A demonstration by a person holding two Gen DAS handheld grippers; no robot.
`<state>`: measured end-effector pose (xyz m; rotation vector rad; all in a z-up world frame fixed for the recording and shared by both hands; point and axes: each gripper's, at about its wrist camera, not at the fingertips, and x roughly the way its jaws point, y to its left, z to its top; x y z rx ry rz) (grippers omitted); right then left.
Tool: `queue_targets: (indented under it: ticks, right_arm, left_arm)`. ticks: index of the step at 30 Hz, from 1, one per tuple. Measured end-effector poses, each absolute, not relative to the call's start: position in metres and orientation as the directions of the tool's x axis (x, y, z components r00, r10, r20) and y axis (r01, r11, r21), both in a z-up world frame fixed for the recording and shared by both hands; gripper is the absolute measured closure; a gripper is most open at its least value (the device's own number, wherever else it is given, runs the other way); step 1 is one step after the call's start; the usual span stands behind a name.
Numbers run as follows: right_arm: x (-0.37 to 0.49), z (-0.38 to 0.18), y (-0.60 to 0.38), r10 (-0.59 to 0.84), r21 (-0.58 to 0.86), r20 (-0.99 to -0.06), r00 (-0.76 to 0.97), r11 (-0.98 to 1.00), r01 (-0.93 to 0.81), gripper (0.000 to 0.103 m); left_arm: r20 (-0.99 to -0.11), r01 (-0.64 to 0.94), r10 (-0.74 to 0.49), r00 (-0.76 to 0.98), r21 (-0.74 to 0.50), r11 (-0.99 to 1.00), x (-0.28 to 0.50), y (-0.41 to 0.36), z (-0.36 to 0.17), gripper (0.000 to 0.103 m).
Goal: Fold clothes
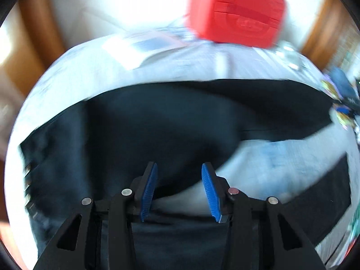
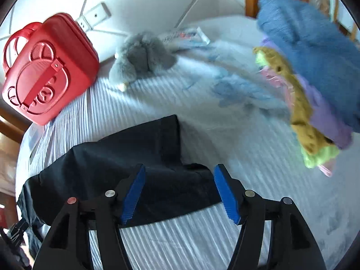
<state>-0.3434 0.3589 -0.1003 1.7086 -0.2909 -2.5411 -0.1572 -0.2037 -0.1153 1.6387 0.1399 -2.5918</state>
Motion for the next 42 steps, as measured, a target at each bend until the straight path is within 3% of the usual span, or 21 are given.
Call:
queue_targets:
  ticks: [3, 6, 7, 9, 11, 12, 15, 18, 20, 21, 22, 25, 37, 41, 42]
  right_arm:
    - [-0.353, -0.117, 0.353, -0.094, 0.114, -0.935, -0.343, -0.993, -0.039, 0.040]
    - [-0.353, -0.131, 0.340, 0.004, -0.001, -0.954, -0.300, -1.000, -0.012, 0.083]
    - [-0.350, -0.124, 0.341, 0.023, -0.019, -0.949, -0.316, -1.000, -0.017, 0.089]
    - [-0.341, -0.106, 0.342, 0.057, -0.049, -0.933, -0.355, -0.998, -0.031, 0.090]
    - [-0.332, -0.096, 0.362, 0.138, -0.099, -0.917, -0.374, -0.988, -0.122, 0.101]
    - [-0.329, -0.097, 0.373, 0.193, -0.146, -0.912, -0.361, -0.977, -0.152, 0.101]
    - [-0.318, -0.102, 0.389, 0.124, -0.078, -0.937, -0.327, -0.986, -0.148, 0.100]
    - [-0.316, -0.099, 0.386, 0.024, 0.012, -0.943, -0.332, -0.994, -0.108, 0.094]
    - [-0.321, -0.094, 0.376, -0.028, 0.057, -0.937, -0.347, -0.996, -0.073, 0.065]
    - [-0.326, -0.093, 0.371, -0.040, 0.066, -0.934, -0.354, -0.996, -0.061, 0.038]
    - [-0.333, -0.092, 0.366, -0.046, 0.069, -0.931, -0.361, -0.996, -0.051, 0.030]
    - [-0.358, -0.092, 0.353, -0.073, 0.088, -0.922, -0.380, -0.996, -0.023, 0.030]
    - [-0.416, -0.119, 0.351, -0.144, 0.166, -0.945, -0.294, -0.985, -0.051, 0.030]
    - [-0.424, -0.136, 0.337, -0.169, 0.181, -0.952, -0.256, -0.983, -0.024, 0.040]
    - [-0.425, -0.139, 0.332, -0.156, 0.165, -0.954, -0.255, -0.986, -0.014, 0.048]
  left_arm:
    - [-0.913, 0.233, -0.096, -0.396, 0.001, -0.972, -0.137, -0.248, -0.121, 0.061]
    - [-0.925, 0.341, -0.151, -0.350, 0.024, -0.940, -0.118, -0.287, -0.130, 0.061]
    - [-0.928, 0.368, -0.157, -0.338, 0.024, -0.930, -0.114, -0.298, -0.132, 0.061]
    - [-0.927, 0.397, -0.163, -0.338, 0.016, -0.917, -0.108, -0.316, -0.133, 0.061]
    - [-0.921, 0.420, -0.157, -0.358, -0.008, -0.908, -0.106, -0.335, -0.130, 0.061]
    - [-0.917, 0.431, -0.154, -0.367, -0.021, -0.902, -0.108, -0.345, -0.129, 0.061]
    - [-0.910, 0.449, -0.154, -0.384, -0.039, -0.893, -0.119, -0.381, -0.124, 0.060]
    - [-0.913, 0.449, -0.132, -0.387, -0.061, -0.892, -0.137, -0.418, -0.123, 0.044]
    - [-0.920, 0.445, -0.135, -0.369, -0.048, -0.894, -0.151, -0.437, -0.128, 0.042]
    - [-0.923, 0.444, -0.137, -0.359, -0.040, -0.895, -0.159, -0.447, -0.131, 0.042]
    - [-0.925, 0.448, -0.155, -0.346, -0.017, -0.894, -0.165, -0.455, -0.135, 0.042]
    - [-0.927, 0.461, -0.211, -0.309, 0.047, -0.886, -0.179, -0.475, -0.146, 0.042]
    - [-0.945, 0.456, -0.150, -0.292, 0.001, -0.890, -0.195, -0.483, -0.166, 0.040]
    - [-0.952, 0.456, -0.155, -0.263, 0.019, -0.890, -0.203, -0.485, -0.168, 0.039]
    - [-0.953, 0.456, -0.158, -0.260, 0.023, -0.890, -0.203, -0.485, -0.168, 0.039]
